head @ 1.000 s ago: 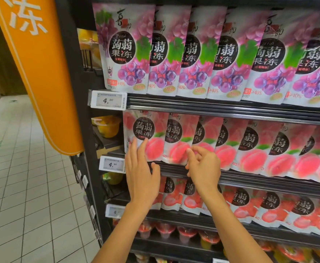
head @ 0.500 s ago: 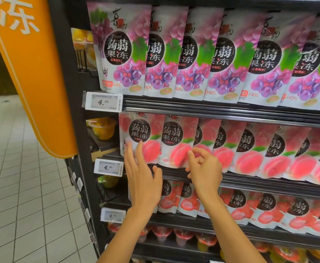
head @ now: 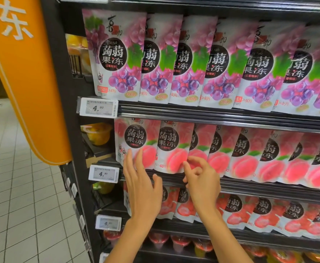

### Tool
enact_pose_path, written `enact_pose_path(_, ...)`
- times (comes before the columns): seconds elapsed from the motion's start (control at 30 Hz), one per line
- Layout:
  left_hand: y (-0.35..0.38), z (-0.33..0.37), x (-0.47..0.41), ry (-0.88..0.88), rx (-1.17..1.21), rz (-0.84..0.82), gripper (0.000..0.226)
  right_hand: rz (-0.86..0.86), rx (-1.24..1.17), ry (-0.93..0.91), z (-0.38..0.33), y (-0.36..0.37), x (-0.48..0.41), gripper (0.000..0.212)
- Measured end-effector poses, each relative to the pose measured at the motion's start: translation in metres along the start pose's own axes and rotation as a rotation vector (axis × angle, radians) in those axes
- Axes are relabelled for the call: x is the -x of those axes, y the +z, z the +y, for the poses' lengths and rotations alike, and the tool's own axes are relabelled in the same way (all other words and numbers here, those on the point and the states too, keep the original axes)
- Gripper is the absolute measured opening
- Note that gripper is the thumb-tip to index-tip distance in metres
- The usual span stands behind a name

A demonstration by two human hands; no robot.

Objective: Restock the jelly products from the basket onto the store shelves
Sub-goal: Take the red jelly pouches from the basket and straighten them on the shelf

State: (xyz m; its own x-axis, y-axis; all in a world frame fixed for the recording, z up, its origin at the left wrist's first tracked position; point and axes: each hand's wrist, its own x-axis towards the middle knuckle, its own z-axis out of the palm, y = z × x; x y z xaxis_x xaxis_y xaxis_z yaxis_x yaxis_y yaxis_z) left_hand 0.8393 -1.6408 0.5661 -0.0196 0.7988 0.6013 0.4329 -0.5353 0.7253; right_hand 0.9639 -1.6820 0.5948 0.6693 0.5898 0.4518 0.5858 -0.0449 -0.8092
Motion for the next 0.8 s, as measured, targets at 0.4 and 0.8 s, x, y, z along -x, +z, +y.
enact_pose_path(0.4,0.003,0.011,0.049,0.089,0.217,0.044,0.047,0.084,-0.119,-0.087,0.032,-0.02,0.031,0.002)
enact_pose_path(0.8,0.061,-0.095,0.287,-0.513,0.069,-0.245,0.017,-0.373,0.084,0.355,0.273,-0.062,0.153,0.012)
